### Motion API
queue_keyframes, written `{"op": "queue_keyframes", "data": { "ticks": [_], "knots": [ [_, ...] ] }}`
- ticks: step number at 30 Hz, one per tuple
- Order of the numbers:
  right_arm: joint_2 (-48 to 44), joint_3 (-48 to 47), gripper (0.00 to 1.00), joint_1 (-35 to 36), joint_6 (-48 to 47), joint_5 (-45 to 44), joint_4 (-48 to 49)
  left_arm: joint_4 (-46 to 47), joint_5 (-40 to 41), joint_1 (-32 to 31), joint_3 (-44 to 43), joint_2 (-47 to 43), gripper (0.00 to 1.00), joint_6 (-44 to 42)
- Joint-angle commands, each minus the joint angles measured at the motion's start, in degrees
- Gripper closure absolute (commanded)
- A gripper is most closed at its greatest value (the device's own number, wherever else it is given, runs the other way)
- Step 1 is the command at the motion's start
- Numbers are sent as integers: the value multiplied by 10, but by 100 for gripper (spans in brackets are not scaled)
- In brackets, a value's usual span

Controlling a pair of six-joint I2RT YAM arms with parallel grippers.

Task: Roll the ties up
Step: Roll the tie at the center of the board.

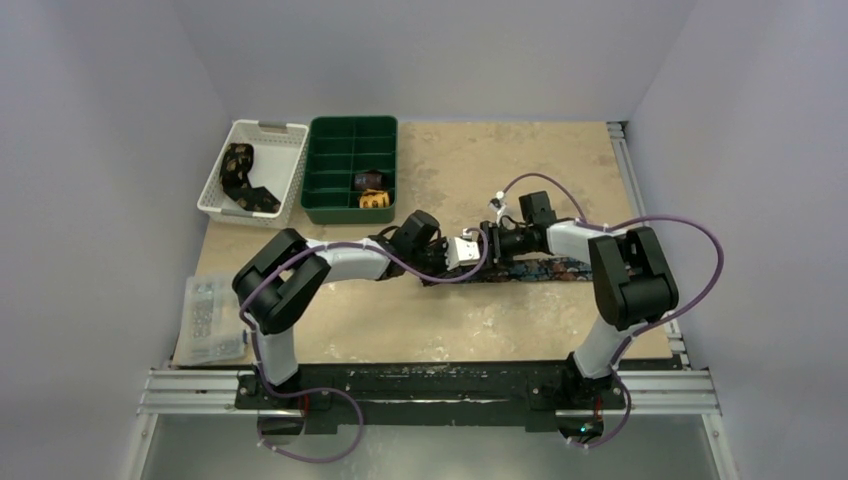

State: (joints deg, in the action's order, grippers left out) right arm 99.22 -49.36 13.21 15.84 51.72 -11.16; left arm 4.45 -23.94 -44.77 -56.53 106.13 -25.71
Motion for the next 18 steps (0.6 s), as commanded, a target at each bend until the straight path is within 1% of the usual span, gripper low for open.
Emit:
{"op": "queue_keyframes", "data": {
  "ticks": [1,5,7,8,13,14,18],
  "knots": [
    [3,7,50,23,57,1,50,-135,63,-16,-24,15,77,-12],
    [30,9,50,31,86,-2,88,-150,77,-23,-39,26,76,-10],
    [44,3,54,33,78,-6,85,-151,77,-25,-41,27,75,-11],
    [51,-1,59,32,70,-10,81,-151,77,-24,-42,27,75,-11],
    [84,-22,98,31,25,-28,47,-150,64,-24,-39,22,70,-17],
    [87,-24,100,31,19,-29,42,-150,60,-24,-40,21,68,-18],
    [93,-22,100,26,-3,-28,22,-129,30,-14,-30,6,56,-7]
  ]
}}
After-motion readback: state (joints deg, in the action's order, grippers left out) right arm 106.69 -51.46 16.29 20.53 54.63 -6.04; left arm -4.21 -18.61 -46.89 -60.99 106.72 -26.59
